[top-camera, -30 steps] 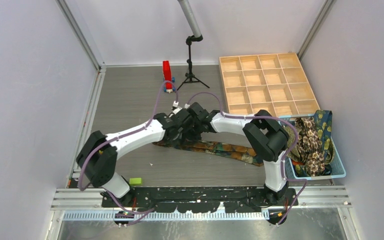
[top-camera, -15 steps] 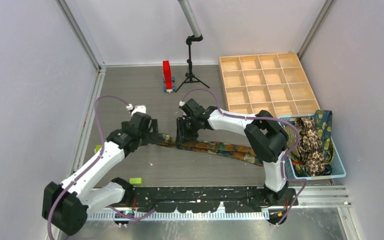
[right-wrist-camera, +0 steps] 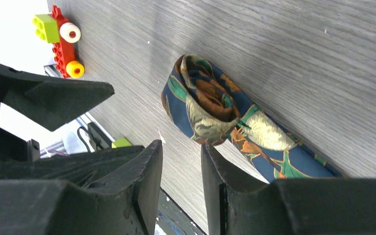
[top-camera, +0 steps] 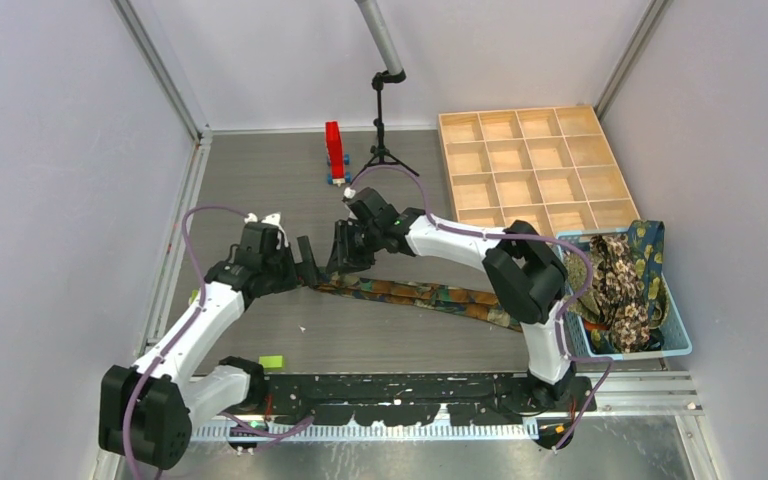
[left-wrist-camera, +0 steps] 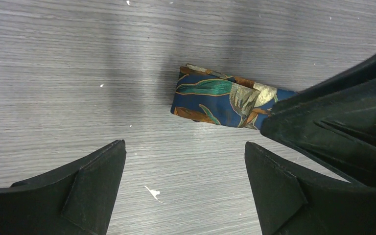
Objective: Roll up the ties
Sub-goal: Roll the tie at the center of the board.
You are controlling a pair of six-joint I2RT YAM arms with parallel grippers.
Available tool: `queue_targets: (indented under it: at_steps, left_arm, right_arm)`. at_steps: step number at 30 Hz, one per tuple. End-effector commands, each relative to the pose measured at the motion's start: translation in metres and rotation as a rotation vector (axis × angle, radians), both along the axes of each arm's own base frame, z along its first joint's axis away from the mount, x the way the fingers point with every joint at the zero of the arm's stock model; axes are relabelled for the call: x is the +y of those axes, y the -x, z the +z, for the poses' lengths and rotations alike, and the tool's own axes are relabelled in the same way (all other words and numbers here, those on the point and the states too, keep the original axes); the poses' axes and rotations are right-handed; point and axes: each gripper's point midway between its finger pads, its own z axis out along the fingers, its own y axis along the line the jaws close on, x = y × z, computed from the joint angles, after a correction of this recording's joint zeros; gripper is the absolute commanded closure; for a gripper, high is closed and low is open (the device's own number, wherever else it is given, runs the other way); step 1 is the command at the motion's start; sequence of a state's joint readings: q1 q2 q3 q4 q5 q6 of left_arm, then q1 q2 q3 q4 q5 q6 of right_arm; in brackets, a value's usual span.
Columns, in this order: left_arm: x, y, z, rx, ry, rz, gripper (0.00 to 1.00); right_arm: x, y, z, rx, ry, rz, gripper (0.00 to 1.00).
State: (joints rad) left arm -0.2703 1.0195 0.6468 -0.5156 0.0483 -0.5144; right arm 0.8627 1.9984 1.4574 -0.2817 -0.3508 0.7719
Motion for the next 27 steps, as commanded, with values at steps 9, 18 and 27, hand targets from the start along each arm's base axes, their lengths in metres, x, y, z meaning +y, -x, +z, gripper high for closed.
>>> queue_targets:
  at_steps: [9, 18, 27]
  left_arm:
    - [-0.004, -0.017, -0.006, 0.020, 0.120, -0.008, 0.15]
    - [-0.005, -0.021, -0.014, 0.047, 0.140, -0.010, 0.18]
    - [-0.011, -0.026, -0.031, 0.105, 0.156, -0.014, 0.20]
  right_arm:
    - [0.016, -0.011, -0.017, 0.011, -0.011, -0.056, 0.68]
    - [0.012, -0.006, -0.039, 0.031, 0.002, -0.058, 0.73]
    - [0.009, 0.000, -0.060, 0.057, 0.006, -0.054, 0.75]
